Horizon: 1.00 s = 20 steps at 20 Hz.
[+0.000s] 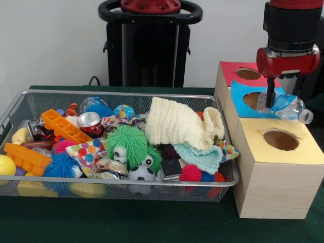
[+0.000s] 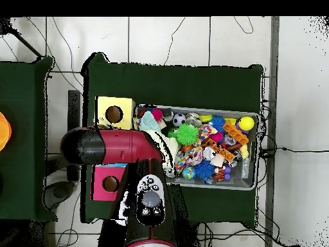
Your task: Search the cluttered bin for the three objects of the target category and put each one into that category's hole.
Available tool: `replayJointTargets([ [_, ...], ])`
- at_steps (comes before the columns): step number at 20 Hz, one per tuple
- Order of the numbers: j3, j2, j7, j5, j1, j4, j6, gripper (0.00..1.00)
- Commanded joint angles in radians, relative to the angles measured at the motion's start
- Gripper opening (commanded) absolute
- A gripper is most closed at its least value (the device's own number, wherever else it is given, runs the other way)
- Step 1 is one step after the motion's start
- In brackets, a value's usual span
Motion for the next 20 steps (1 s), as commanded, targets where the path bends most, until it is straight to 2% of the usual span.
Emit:
replayJointTargets([
  [1, 0.012, 0.028, 0.234, 0.040, -0.025, 0.065, -0.072, 0.00],
  [7, 0.008, 0.013, 0.228, 0.041, -0.034, 0.098, -0.087, 0.00],
  [13, 0.050, 0.008, 0.200, 0.040, -0.089, 0.162, -0.159, 0.00],
  [20, 0.058, 0.020, 0.189, 0.030, -0.108, 0.181, -0.197, 0.00],
])
